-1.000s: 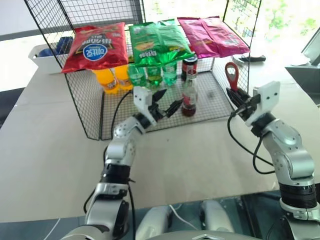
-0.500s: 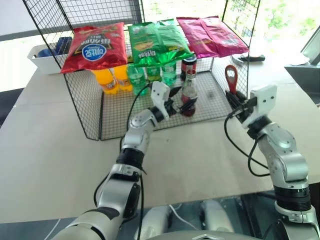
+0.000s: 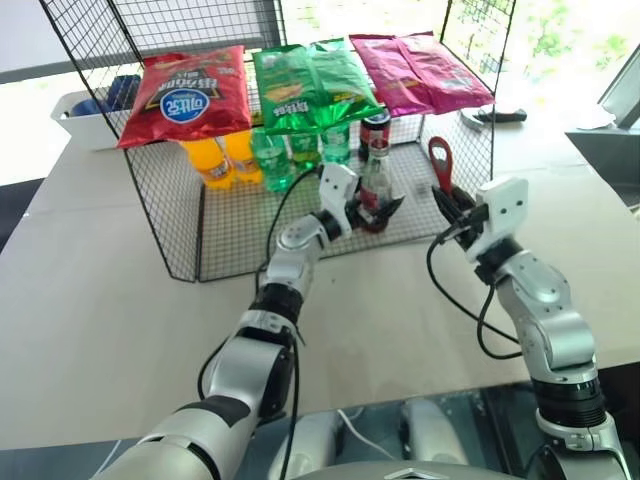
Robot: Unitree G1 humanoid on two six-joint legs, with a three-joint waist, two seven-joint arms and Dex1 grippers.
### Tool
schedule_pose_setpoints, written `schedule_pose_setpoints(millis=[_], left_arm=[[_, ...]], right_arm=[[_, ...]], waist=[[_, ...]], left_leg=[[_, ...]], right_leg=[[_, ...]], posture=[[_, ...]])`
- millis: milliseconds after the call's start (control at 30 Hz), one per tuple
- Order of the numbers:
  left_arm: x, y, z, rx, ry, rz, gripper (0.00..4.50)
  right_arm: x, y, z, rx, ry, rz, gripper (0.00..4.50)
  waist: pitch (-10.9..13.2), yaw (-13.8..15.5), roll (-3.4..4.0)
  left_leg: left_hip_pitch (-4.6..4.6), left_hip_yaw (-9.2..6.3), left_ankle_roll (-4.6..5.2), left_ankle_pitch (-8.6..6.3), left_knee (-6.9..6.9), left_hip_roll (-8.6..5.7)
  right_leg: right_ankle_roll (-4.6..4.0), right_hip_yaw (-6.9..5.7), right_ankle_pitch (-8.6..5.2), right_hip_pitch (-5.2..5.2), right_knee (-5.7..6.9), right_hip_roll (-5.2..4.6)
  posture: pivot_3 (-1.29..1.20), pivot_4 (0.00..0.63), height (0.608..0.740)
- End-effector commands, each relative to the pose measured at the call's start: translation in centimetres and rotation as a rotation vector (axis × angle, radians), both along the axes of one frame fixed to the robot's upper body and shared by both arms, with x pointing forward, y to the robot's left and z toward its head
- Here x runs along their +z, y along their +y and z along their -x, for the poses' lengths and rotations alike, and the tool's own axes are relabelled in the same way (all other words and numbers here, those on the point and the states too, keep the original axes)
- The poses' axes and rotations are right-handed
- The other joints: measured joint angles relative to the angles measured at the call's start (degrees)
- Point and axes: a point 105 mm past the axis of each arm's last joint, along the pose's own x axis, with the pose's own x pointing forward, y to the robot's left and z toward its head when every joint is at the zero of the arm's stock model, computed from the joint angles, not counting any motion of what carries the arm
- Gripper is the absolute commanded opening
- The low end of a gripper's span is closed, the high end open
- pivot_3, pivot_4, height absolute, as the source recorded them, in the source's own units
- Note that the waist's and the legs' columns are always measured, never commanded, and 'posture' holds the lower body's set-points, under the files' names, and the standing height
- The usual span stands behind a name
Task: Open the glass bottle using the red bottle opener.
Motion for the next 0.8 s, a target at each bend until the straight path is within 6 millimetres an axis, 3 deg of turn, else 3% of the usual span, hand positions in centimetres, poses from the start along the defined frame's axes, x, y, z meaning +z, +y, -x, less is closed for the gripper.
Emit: schedule_pose_setpoints(millis=[33, 300, 433, 567, 700, 800], left_arm=[[1.3, -0.3, 0.3, -0.015, -0.062, 0.009, 2.76], [2.4, 1.2, 1.9, 0.007, -0.140, 0.010, 2.81], [4.1, 2.6, 4.1, 0.004, -0.163, 0.029, 2.81], [5.0, 4.5, 8.1, -0.034, -0.109, 0.056, 2.81], [4.6, 5.5, 10.2, -0.012, -0.065, 0.033, 2.81], [2.4, 5.8, 12.0, -0.035, 0.037, 0.016, 2.81]], right_arm=[[1.8, 0.4, 0.7, 0.011, -0.086, -0.002, 0.00], [1.9, 0.3, 0.6, 0.005, -0.096, 0.003, 0.00], [2.0, 0.3, 0.6, 0.000, -0.099, 0.001, 0.00], [2.0, 0.2, 0.4, -0.005, -0.099, -0.002, 0.00], [2.0, 0.3, 0.3, 0.003, -0.097, -0.005, 0.00], [1.8, 0.7, 0.2, 0.019, -0.091, -0.010, 0.00]], waist=[[0.00, -0.11, 0.00], [0.00, -0.89, 0.01], [-0.01, -1.04, 0.02], [-0.02, -1.42, 0.04], [-0.02, -1.03, 0.04], [-0.03, -0.63, 0.05]], left_leg=[[0.00, 0.00, 0.00, 0.00, 0.00, 0.00], [0.00, -0.01, 0.00, 0.00, -0.01, 0.00], [-0.15, 0.02, 0.00, 0.00, -0.04, 0.03], [-0.59, 0.00, 0.00, 0.00, 0.25, 0.02], [-0.62, -0.02, 0.00, 0.00, 0.44, -0.01], [-0.58, 0.00, -0.01, 0.00, 0.59, -0.02]], right_leg=[[0.00, 0.00, 0.00, 0.00, 0.00, 0.00], [0.00, 0.01, 0.00, -0.02, 0.00, 0.00], [0.00, 0.08, 0.00, -0.21, 0.07, 0.03], [-0.01, 0.07, 0.01, -0.57, 0.21, 0.03], [-0.01, 0.02, 0.01, -0.53, 0.29, 0.02], [-0.04, 0.02, 0.04, -0.47, 0.45, 0.05]], posture=[[0.00, 0.150, 0.740], [0.00, 0.150, 0.740], [0.00, 0.150, 0.740], [0.00, 0.150, 0.740], [0.00, 0.150, 0.740], [0.00, 0.150, 0.740]])
